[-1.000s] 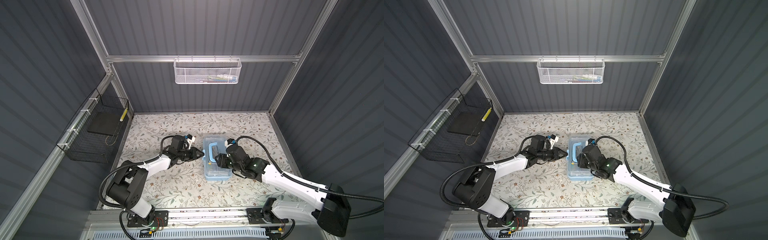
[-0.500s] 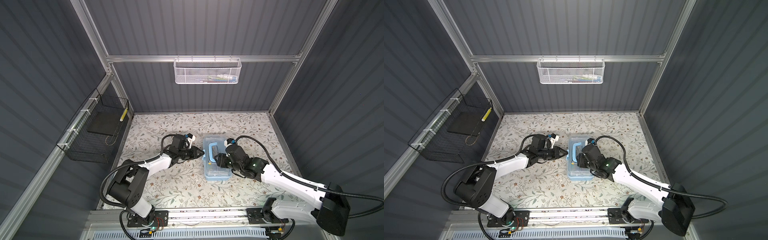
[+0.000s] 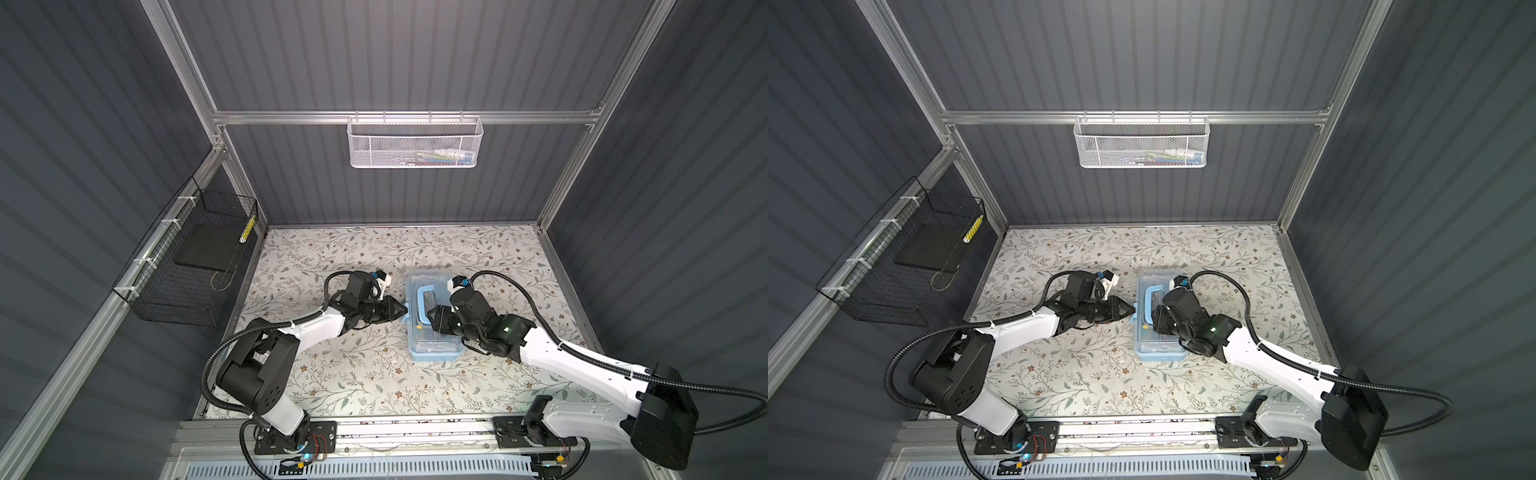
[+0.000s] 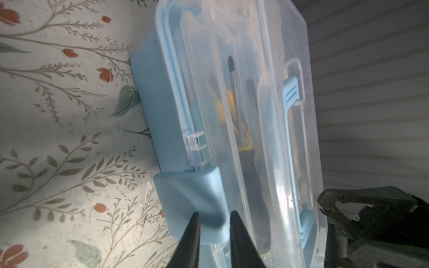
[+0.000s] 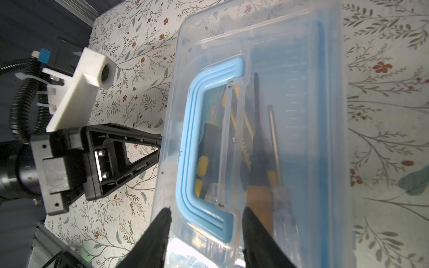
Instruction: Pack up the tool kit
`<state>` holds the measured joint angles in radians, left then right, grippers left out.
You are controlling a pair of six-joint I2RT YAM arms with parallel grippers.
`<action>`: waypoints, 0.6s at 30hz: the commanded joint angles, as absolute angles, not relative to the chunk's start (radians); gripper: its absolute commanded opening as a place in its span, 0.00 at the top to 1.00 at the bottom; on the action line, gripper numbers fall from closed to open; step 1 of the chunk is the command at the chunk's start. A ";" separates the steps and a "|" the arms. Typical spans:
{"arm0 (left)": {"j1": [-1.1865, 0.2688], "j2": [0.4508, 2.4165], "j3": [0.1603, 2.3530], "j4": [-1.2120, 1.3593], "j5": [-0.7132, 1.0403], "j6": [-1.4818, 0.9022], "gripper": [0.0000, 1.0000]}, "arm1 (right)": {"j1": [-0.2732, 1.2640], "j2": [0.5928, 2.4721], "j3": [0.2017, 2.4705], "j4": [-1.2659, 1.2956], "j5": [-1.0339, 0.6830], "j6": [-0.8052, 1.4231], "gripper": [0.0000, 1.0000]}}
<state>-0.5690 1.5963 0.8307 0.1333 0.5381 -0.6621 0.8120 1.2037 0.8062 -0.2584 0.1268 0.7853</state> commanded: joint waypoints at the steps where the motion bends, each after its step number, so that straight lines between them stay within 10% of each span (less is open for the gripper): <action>1: -0.580 1.620 0.851 0.125 0.538 -0.640 0.75 | 0.810 1.229 0.802 -0.337 0.119 0.796 0.49; 18: -0.596 1.641 0.828 0.174 0.534 -0.658 0.71 | 0.809 1.225 0.798 -0.373 0.138 0.802 0.49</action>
<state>-0.5793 1.6241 0.8310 0.1463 0.5327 -0.6632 0.8112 1.2057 0.8093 -0.2619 0.1287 0.7856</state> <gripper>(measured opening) 0.283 0.511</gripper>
